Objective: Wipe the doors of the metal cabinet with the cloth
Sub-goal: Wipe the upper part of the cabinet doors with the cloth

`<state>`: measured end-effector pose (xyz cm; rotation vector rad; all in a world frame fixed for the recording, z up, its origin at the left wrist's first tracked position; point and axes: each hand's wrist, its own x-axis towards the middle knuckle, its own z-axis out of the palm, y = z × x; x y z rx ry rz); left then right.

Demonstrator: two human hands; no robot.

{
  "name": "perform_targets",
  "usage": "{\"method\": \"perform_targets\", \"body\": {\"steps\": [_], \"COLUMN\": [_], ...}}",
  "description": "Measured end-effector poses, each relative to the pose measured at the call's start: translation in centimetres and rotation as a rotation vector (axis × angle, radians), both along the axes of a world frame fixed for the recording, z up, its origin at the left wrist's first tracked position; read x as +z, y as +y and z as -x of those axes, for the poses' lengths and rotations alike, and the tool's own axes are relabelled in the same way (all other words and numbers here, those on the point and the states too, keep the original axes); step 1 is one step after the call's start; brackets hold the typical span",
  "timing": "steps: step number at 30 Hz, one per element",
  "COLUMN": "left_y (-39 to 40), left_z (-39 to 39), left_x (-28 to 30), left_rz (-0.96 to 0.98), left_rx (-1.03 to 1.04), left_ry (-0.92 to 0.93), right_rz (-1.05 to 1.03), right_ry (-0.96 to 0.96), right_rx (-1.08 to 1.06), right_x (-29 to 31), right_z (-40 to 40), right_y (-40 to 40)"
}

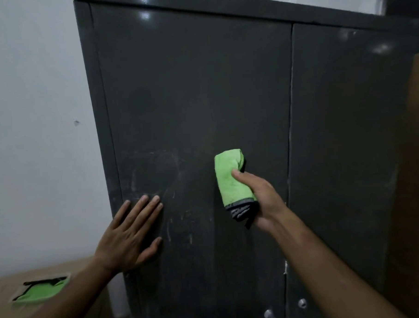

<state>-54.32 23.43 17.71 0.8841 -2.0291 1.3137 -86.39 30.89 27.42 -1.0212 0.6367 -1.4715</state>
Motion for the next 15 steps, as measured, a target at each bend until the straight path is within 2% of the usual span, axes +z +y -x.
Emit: {"method": "perform_targets", "body": {"steps": [4,6,9,11,12,15], "left_y": [-0.1,-0.2,-0.2,-0.3,-0.3,-0.4], "left_z": [-0.1,-0.2,-0.2,-0.2,-0.2,-0.2], "left_x": [-0.1,-0.1,-0.1,-0.2,-0.3,-0.3], "left_rz": [0.006,0.014,0.022,0.025,0.025,0.025], "left_rx": [-0.01,-0.012,-0.016,-0.014,-0.012,-0.017], "left_ry": [-0.002,0.001,0.0,0.0,-0.001,0.012], "right_rz": [0.09,0.204,0.426,0.535,0.564,0.778], "right_ry": [0.086,0.207,0.561,0.822,0.86,0.764], "right_rx": [-0.109,-0.215,-0.48,-0.759,-0.901,-1.225], "right_x": [0.0,0.8,2.4,2.7,2.5,0.8], "right_z": [0.5,0.7,1.1,1.1,1.0,-0.7], "right_y": [-0.6,-1.3,-2.7,-3.9,-4.2,-4.7]}}
